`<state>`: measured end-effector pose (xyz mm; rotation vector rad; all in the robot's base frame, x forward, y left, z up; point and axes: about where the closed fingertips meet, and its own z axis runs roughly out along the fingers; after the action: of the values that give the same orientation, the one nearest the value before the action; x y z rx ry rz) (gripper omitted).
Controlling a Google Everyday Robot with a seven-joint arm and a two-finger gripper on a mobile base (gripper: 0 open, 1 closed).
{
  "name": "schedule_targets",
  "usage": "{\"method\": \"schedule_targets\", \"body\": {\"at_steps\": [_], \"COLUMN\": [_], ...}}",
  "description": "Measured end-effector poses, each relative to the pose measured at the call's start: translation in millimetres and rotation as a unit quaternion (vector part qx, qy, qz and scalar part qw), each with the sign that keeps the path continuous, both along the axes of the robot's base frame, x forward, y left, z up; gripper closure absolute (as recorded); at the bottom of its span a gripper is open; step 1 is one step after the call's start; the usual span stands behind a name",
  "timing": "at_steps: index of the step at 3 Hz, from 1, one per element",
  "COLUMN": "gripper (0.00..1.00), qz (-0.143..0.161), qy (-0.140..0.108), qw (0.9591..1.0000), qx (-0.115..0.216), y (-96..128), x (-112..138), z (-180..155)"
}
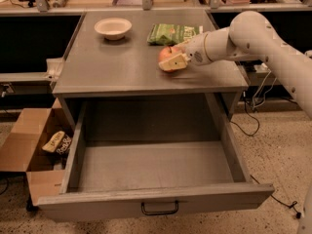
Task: Pick apple from top drawer and place on counter
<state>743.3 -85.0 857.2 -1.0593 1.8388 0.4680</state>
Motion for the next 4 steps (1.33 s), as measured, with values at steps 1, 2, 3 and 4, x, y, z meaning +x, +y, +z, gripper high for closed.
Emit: {"method": "schedule_targets", "body": {"at_steps": [1, 2, 3, 4], "gripper": [0.57, 0.36, 0.11, 0.0], "qz": [0.0, 0.0, 0.0, 0.0], "qy": [0.0, 0.0, 0.0, 0.0], "qw": [1.0, 1.0, 1.0, 1.0], "qx": [0.0, 0.0, 0.0, 0.0], "y": [0.1, 0.1, 0.1, 0.2], "x": [0.0, 0.0, 0.0, 0.0], "z": [0.0, 0.0, -0.1, -0.1]}}
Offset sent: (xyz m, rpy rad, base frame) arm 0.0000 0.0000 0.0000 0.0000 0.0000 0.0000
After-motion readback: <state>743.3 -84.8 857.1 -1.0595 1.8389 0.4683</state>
